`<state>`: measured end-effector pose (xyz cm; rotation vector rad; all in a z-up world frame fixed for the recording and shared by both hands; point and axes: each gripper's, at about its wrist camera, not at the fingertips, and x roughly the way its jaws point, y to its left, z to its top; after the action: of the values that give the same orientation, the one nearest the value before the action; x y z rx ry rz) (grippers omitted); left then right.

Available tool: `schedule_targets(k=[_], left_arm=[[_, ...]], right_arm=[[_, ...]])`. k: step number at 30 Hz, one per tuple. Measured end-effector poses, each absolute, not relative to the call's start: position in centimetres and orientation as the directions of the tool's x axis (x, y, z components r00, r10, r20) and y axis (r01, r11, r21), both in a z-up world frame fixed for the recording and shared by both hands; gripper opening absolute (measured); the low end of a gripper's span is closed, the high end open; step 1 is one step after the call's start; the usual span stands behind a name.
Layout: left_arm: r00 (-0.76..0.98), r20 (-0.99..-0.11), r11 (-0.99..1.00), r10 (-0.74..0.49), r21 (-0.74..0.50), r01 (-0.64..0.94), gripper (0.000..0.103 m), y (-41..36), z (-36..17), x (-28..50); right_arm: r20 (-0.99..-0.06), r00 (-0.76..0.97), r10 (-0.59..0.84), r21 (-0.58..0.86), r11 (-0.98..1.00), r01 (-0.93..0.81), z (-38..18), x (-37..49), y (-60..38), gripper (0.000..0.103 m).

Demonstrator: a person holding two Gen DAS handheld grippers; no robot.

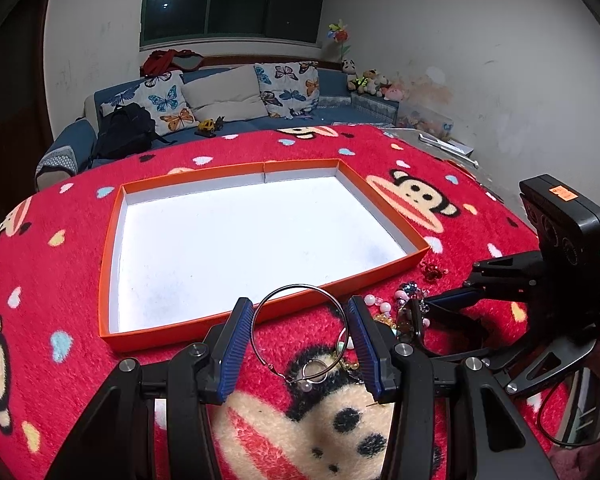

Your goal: Organize jewelry

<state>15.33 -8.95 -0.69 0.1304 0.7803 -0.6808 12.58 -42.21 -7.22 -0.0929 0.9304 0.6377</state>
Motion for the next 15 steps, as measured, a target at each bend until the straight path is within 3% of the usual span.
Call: schedule_targets(k=[15], left_arm=[[0.503,-0.694,0.783,-0.515,-0.142,0.606,0.052,-8.8,-1.3,15.4]], right_arm=[[-0.721,0.436,0.539,0.206,0.767,-0.608,-5.7,11.8,-41.8,0.07]])
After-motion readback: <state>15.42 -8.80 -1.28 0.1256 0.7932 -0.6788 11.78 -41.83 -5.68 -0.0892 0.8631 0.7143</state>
